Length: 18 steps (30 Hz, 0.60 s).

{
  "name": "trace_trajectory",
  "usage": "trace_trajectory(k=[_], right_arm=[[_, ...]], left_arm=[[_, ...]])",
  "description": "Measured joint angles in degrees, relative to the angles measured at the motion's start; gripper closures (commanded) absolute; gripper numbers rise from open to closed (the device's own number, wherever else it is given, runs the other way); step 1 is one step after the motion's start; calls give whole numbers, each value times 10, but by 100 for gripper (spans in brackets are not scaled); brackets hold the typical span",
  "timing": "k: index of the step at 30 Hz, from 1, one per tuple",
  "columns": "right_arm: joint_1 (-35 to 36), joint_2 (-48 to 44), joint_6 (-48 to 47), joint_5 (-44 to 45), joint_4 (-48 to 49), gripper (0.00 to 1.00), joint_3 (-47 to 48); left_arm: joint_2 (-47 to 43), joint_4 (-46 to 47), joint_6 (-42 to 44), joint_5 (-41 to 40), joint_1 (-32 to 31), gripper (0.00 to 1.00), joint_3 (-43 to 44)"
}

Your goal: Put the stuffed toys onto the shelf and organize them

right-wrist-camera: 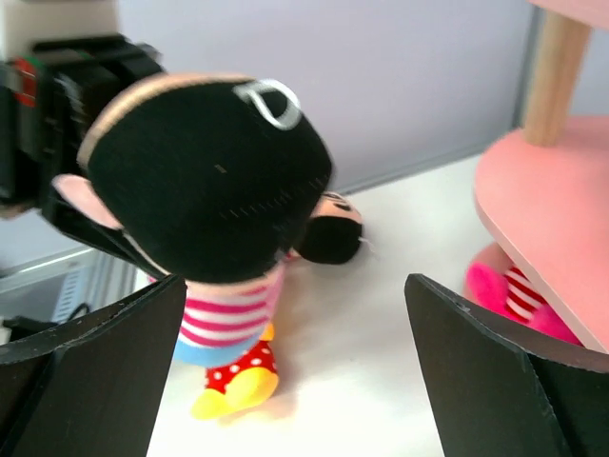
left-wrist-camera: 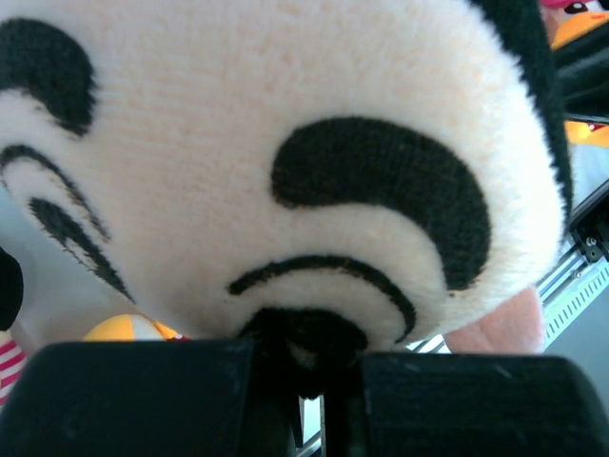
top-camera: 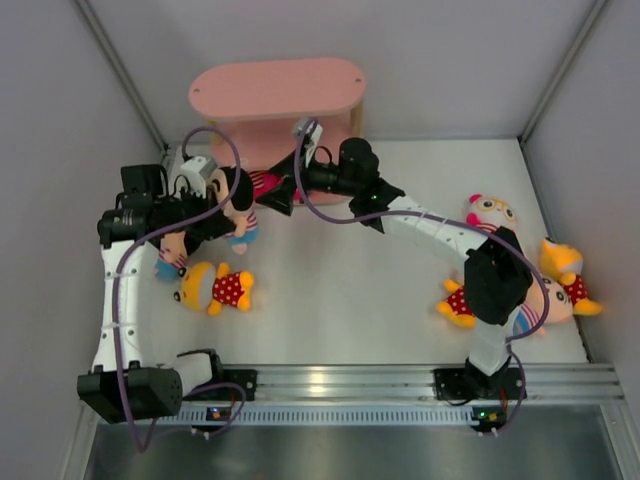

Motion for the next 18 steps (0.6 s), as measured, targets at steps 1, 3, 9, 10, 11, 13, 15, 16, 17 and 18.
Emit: trace_trajectory(k=[1,3,9,10,11,13,15,16,17,18], right_arm=[[0,0,2,-12,0,1,6],[5,0,5,-31,-8,1,26],[12,28,33,-79,-7,1,117],[13,35,39,-86,-6,0,128],[13,42,44,-92,-6,0,135],[15,54,49,-102,-13,1,144],[19,70,47,-106,-31,1,155],[23,76,45,-104,-40,1,157],[24,79,42,-103,-48,1,157],[26,80,39,-101,-53,1,157]], left_arm=[[0,-1,2,0,-4,100,0],[0,-4,7,0,-11,100,0],[0,-13,18,-4,-26,100,0],[0,-14,20,-6,-27,100,0],[0,-14,22,-8,-30,100,0],[0,-16,25,-9,-32,100,0],[0,-17,27,-10,-33,100,0],[0,-20,28,-10,-34,100,0],[0,-27,29,-12,-34,100,0],[0,-33,31,-14,-33,100,0]])
